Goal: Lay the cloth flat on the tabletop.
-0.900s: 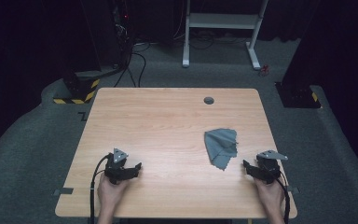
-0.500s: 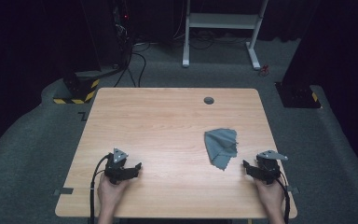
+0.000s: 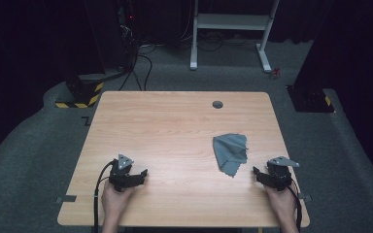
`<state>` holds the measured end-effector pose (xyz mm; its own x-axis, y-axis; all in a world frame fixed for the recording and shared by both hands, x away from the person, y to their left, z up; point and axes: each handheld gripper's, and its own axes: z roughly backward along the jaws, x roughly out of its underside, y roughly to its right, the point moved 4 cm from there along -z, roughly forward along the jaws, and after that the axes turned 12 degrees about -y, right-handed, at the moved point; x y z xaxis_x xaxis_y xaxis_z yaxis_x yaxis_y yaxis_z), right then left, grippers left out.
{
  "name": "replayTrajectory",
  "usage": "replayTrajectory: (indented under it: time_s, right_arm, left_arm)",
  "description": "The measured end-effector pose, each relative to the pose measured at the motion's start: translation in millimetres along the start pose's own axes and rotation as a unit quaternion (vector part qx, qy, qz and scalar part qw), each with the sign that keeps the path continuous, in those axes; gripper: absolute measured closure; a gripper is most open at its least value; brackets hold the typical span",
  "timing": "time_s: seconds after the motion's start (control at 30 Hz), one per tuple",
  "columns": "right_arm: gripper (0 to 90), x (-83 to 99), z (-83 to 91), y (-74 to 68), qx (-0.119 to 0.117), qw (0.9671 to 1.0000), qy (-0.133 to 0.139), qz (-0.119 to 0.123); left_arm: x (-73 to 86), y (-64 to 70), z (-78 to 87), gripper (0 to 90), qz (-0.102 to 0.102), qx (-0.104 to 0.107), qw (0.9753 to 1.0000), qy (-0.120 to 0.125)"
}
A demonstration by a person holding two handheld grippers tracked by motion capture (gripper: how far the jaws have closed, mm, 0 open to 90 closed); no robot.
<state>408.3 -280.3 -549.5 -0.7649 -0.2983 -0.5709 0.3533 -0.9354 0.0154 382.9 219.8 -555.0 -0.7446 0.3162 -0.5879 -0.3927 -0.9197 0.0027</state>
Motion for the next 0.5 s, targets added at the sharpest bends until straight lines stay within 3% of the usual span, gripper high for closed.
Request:
replayTrajectory:
  time_s: [0.5]
  right_arm:
    - [41.3, -2.3, -0.4, -10.9, -0.018, 0.9997, 0.005, 0.014]
  left_arm:
    - [0.2, -0.2, 0.2, 21.3, -0.001, -0.001, 1.0, 0.0]
